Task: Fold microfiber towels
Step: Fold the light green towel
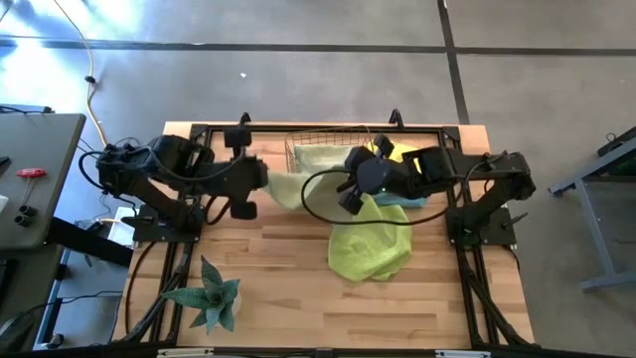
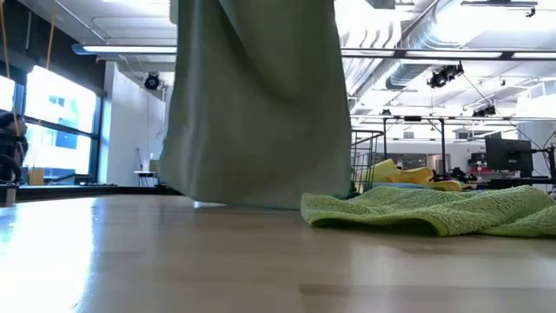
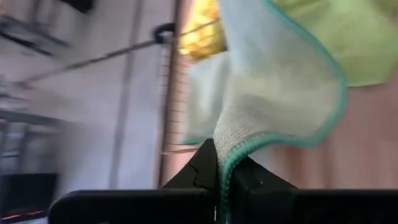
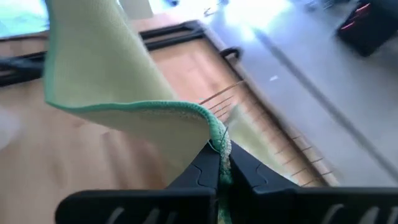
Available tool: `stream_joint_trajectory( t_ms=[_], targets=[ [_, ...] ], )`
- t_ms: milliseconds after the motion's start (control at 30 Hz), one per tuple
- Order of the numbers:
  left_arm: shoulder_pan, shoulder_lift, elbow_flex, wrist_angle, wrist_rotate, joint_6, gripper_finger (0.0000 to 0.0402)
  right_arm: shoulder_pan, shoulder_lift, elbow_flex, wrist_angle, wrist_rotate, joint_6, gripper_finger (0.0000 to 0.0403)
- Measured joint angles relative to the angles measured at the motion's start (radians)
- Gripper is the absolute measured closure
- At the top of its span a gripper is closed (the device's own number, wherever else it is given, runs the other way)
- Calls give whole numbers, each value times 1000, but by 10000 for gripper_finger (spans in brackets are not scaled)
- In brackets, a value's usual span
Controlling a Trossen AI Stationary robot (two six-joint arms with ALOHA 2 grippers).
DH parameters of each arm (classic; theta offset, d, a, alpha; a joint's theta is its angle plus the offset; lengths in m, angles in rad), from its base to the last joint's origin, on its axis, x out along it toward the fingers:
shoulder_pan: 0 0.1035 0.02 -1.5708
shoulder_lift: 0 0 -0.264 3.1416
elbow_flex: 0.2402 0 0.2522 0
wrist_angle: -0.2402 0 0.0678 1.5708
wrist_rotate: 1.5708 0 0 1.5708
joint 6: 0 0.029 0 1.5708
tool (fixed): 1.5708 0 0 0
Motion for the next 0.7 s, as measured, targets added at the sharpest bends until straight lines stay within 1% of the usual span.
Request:
stream_joint_trajectory(
  t_ms=[67, 133, 200, 367, 500, 600, 700],
  targets=[
    [-8, 0, 0, 1, 53, -59, 401, 6, 6, 0, -27, -44, 33, 403],
    [-22, 0, 0, 0, 82, -114, 401, 17, 11, -6, -68, -49, 72, 403],
    [-32, 0, -3, 1, 86, -149, 401, 25, 11, -35, -81, -46, 104, 403],
    [-47, 0, -47, -4, 87, -177, 401, 57, 14, -104, -92, -50, 141, 403],
    [-47, 1, -72, -6, 93, -181, 401, 68, 15, -111, -93, -52, 140, 403],
    [-45, 12, -109, 1, 93, -180, 401, 61, 13, -109, -100, -26, 140, 403],
    [-35, 13, -171, 0, 93, -178, 401, 49, 13, -109, -130, 8, 141, 403]
  ],
)
